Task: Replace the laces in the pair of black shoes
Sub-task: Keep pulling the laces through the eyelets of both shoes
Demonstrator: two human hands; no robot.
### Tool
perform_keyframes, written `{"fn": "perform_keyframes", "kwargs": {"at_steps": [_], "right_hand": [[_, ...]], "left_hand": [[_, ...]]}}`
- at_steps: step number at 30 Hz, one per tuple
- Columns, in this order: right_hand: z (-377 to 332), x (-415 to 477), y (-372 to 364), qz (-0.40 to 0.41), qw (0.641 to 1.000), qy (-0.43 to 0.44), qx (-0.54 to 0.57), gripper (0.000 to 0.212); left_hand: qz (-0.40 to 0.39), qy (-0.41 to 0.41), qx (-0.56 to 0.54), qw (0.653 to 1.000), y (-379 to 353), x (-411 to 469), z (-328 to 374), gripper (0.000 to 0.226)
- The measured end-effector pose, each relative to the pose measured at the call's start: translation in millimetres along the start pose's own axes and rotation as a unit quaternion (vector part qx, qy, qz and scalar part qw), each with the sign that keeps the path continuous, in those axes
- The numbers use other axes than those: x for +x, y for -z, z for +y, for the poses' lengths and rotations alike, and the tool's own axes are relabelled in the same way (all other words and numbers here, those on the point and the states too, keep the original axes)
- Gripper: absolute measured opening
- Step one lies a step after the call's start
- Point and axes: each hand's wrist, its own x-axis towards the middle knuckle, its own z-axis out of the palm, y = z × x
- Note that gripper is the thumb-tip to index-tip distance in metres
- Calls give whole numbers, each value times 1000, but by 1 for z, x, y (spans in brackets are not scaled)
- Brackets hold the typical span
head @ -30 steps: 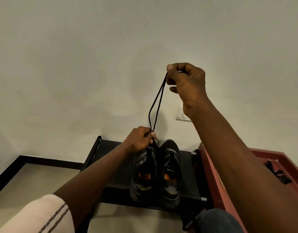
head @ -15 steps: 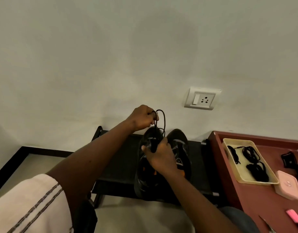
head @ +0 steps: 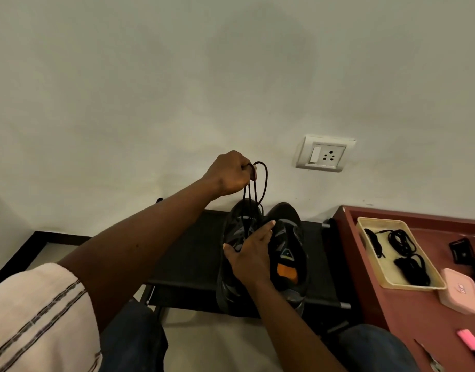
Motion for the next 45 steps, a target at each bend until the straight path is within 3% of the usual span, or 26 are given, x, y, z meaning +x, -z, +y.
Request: {"fn": "perform_keyframes", "kwargs": {"at_steps": [9,20,31,35,38,41,45], "right_hand": [[-1,0,2,9,999,-13,37,137],[-3,0,4,-6,1000,-23,15,132],[-7,0,7,-42,998,-39,-29,123],[-18,4,19,-72,991,-47,-101,110],[-48,8,35,23,988,12,-152,81],[-89,14,63,87,993,50,-65,63],[-135,23,110,59,986,108,113,39]], "left_hand": [[53,-21,7,998,47,-6,33,31],[122,-81,-63,987,96,-8,84,36],[89,-48,-104,989,105,-15,89,34],[57,-23,-129,990,107,-20,94,28],[45,-17,-132,990,109,-22,99,20],[50,-5,-159,986,113,-26,106,20],[71,-1,-197,978,124,-28,116,24]]}}
